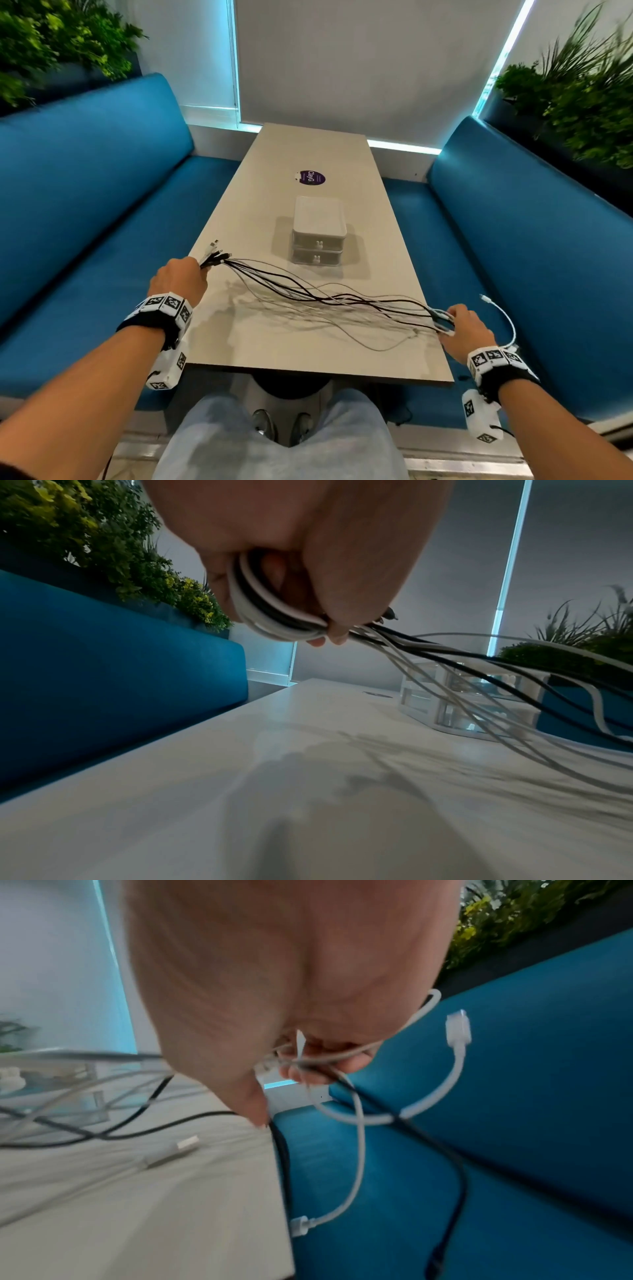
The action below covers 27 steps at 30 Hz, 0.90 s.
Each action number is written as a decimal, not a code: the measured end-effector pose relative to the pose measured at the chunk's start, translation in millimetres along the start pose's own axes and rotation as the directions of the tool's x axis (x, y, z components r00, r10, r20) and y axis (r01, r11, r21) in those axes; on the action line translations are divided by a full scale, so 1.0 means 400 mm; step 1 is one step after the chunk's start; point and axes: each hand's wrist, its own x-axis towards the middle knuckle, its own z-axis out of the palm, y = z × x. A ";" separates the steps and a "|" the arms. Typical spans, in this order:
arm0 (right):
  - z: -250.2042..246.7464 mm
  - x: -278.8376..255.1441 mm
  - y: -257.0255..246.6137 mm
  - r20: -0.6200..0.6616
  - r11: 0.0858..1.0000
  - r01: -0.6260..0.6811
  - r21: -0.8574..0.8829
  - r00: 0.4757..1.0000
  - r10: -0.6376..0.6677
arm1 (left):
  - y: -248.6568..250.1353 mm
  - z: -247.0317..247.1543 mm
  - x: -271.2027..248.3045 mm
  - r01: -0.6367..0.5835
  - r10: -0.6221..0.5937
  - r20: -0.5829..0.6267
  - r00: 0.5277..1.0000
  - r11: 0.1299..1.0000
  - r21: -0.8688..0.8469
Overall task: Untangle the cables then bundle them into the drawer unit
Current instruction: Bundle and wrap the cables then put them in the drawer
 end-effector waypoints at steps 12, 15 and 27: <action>-0.024 -0.012 0.035 0.014 0.963 -0.154 -0.223 0.987 0.161 | 0.030 0.004 -0.023 -0.085 0.085 0.001 0.996 0.996 0.014; -0.013 -0.013 0.027 0.033 0.972 -0.106 -0.210 0.993 0.116 | 0.039 0.003 -0.026 -0.095 0.095 0.007 0.995 0.995 -0.013; -0.027 -0.070 -0.271 -0.159 0.888 0.350 0.299 0.936 -0.316 | 0.157 -0.052 -0.047 -0.232 0.303 0.125 0.945 0.888 -0.398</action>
